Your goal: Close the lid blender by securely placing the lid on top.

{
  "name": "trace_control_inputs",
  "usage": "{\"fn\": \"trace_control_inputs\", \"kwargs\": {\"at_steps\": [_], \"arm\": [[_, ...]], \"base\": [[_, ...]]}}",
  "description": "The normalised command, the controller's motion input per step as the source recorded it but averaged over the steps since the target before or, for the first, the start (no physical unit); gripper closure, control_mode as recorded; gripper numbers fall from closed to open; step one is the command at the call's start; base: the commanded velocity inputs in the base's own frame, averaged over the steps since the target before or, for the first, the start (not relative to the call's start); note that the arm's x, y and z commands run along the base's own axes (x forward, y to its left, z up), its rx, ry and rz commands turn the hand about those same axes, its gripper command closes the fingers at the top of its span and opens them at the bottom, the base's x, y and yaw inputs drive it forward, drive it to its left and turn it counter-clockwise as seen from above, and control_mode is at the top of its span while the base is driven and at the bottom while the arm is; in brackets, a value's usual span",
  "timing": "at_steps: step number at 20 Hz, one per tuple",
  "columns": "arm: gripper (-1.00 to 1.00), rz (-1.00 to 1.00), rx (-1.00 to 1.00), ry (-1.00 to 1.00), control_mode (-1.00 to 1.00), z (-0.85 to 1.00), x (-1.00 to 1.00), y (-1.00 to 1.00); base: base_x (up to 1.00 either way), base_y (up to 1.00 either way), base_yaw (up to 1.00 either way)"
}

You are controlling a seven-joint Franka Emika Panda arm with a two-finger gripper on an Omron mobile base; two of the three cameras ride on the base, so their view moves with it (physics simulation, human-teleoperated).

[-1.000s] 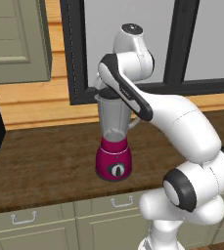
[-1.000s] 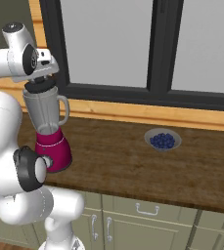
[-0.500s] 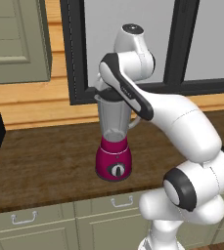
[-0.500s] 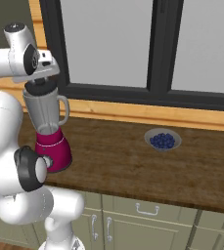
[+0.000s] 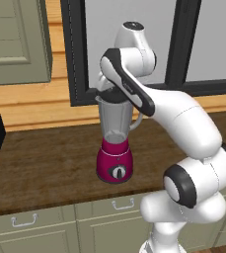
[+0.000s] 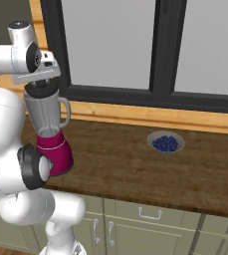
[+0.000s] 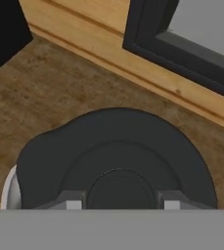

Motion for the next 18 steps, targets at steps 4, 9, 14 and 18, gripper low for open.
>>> {"fn": "trace_control_inputs", "kwargs": {"at_steps": [4, 9, 14, 18], "arm": [[1.0, 0.05, 0.0, 0.13, -1.0, 0.06, -0.05, 0.08], [1.0, 0.04, 0.0, 0.12, -1.0, 0.08, -0.23, 0.01], [1.0, 0.02, 0.0, 0.05, -1.0, 0.09, -0.19, 0.0], [1.0, 0.05, 0.0, 0.0, -1.0, 0.01, -0.01, 0.0]], "base": [[0.0, 0.0, 0.0], [0.0, 0.0, 0.0], [0.0, 0.0, 0.0], [0.0, 0.0, 0.0]]}}
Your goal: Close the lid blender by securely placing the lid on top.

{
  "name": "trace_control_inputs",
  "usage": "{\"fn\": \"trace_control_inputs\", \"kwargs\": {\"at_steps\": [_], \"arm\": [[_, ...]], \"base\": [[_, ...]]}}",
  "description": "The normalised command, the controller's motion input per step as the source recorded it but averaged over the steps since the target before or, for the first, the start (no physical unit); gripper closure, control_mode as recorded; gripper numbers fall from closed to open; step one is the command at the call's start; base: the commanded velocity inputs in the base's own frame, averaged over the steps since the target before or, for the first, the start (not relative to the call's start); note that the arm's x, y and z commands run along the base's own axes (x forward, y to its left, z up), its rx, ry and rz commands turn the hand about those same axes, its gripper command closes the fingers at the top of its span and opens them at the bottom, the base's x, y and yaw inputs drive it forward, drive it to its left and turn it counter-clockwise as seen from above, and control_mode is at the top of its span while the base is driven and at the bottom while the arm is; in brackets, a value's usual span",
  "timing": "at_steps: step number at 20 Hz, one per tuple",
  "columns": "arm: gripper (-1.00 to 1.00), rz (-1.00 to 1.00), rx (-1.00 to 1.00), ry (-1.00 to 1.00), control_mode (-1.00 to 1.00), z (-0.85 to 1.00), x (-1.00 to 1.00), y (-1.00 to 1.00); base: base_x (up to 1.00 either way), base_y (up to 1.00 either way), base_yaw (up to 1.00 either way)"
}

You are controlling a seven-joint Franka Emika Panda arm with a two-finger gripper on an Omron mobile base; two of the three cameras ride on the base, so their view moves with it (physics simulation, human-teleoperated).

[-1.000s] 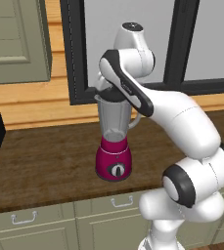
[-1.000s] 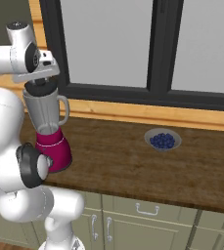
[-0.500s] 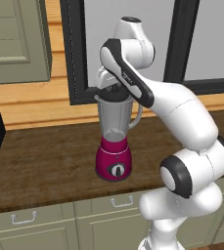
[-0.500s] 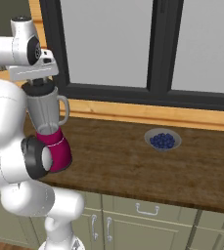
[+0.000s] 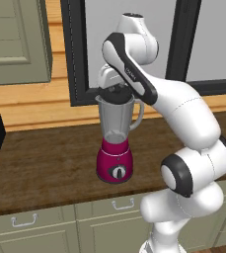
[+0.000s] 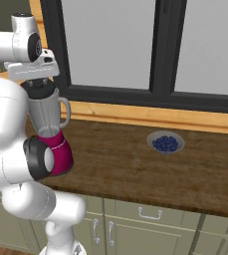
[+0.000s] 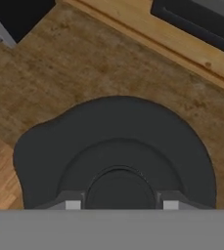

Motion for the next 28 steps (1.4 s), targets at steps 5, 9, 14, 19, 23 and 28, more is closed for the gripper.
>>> {"fn": "trace_control_inputs", "kwargs": {"at_steps": [5, 9, 14, 19, 23, 28], "arm": [[1.0, 0.11, 0.0, 0.0, -1.0, 0.0, 0.11, 0.0], [1.0, 0.14, 0.0, 0.0, -1.0, 0.0, 0.18, -0.01], [1.0, 0.18, 0.0, 0.0, -1.0, 0.0, 0.04, -0.07], [1.0, 0.19, 0.0, 0.0, -1.0, 0.0, 0.0, -0.04], [1.0, 0.16, 0.0, 0.0, -1.0, 0.0, 0.0, 0.0], [1.0, 0.06, 0.02, 0.0, -1.0, 0.0, 0.0, 0.0]], "base": [[0.0, 0.0, 0.0], [0.0, 0.0, 0.0], [0.0, 0.0, 0.0], [0.0, 0.0, 0.0], [0.0, 0.0, 0.0], [0.0, 0.0, 0.0]]}}
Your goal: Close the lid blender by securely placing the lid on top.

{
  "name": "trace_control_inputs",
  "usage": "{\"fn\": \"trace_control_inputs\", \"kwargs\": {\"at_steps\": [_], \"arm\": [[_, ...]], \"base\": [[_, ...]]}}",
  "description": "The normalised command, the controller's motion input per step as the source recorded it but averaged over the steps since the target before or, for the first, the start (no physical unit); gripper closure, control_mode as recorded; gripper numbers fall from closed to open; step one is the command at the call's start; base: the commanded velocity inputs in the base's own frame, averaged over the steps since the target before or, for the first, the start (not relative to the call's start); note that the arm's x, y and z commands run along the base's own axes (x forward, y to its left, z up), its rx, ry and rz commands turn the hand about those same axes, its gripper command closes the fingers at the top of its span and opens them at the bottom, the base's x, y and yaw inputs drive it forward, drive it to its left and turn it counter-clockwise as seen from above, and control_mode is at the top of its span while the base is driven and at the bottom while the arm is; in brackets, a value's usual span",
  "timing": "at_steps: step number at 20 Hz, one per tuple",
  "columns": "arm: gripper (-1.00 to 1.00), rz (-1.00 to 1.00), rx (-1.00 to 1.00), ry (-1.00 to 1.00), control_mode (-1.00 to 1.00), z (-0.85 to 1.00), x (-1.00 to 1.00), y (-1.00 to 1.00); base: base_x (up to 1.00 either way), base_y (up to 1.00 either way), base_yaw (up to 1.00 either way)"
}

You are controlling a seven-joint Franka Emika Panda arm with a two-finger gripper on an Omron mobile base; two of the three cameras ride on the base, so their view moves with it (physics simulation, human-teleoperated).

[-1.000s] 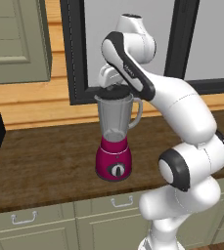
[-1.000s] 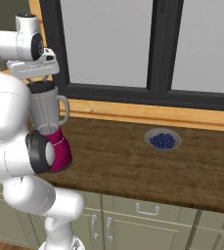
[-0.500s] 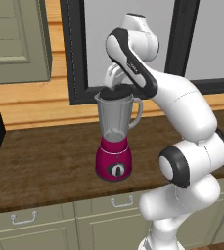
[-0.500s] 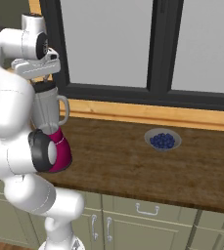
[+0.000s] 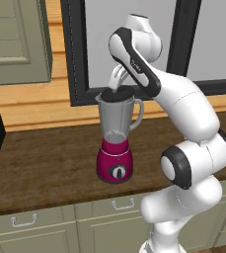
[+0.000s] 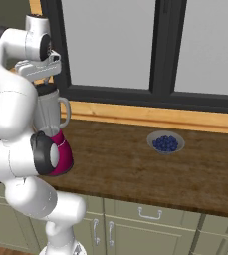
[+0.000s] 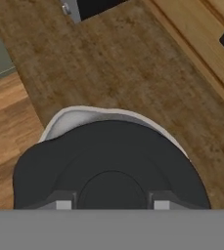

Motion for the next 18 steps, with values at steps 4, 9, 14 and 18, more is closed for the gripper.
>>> {"fn": "trace_control_inputs", "kwargs": {"at_steps": [4, 9, 14, 18], "arm": [[1.0, 0.0, 0.06, 0.0, -1.0, -0.06, 0.03, 0.01], [1.0, 0.0, 0.07, 0.0, -1.0, -0.02, 0.02, 0.08], [1.0, 0.0, 0.08, 0.0, -1.0, -0.09, 0.03, 0.06], [1.0, 0.0, 0.1, -0.03, -1.0, -0.25, 0.15, 0.0]], "base": [[0.0, 0.0, 0.0], [0.0, 0.0, 0.0], [0.0, 0.0, 0.0], [0.0, 0.0, 0.0]]}}
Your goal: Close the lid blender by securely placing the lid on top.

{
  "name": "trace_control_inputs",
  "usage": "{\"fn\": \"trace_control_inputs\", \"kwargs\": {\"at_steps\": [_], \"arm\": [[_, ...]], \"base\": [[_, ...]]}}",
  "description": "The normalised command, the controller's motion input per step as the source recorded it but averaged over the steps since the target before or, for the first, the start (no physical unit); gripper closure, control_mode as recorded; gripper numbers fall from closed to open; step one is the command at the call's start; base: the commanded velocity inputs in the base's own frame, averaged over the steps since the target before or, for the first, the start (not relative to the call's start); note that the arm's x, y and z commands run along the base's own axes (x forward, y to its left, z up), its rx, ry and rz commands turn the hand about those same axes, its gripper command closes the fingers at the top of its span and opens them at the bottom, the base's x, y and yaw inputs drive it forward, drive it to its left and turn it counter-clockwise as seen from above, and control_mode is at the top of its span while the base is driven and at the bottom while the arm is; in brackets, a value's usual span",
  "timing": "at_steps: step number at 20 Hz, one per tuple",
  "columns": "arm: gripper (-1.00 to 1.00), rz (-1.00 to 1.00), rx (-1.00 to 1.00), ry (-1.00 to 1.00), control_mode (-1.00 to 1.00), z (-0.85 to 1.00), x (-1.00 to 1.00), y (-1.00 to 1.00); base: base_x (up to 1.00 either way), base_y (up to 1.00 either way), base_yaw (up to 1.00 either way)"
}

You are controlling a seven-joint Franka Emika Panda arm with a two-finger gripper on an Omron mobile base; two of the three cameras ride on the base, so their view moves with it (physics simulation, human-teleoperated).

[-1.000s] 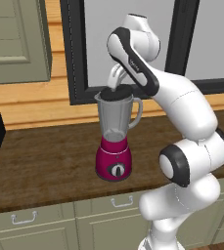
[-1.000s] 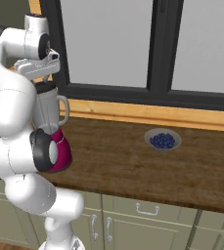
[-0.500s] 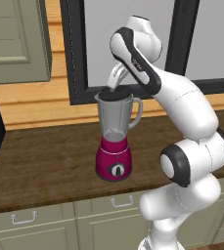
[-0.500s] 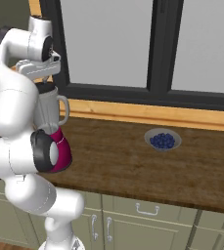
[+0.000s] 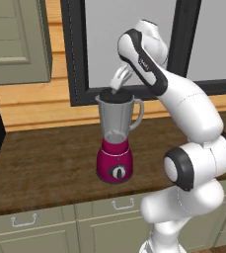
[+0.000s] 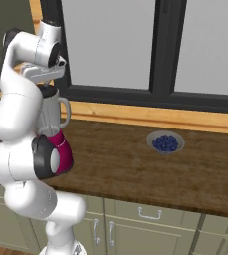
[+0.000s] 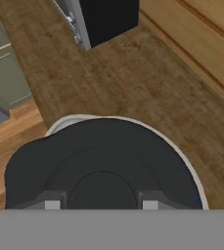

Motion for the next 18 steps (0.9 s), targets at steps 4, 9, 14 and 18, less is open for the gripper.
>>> {"fn": "trace_control_inputs", "kwargs": {"at_steps": [4, 9, 14, 18], "arm": [[1.0, 0.0, 0.09, -0.04, -1.0, -0.31, 0.18, 0.0], [1.0, 0.01, 0.06, -0.03, -1.0, -0.36, 0.19, 0.0], [1.0, 0.05, 0.0, -0.01, -1.0, -0.48, 0.05, -0.04], [1.0, 0.07, 0.0, -0.12, -1.0, -0.62, 0.0, -0.01]], "base": [[0.0, 0.0, 0.0], [0.0, 0.0, 0.0], [0.0, 0.0, 0.0], [0.0, 0.0, 0.0]]}}
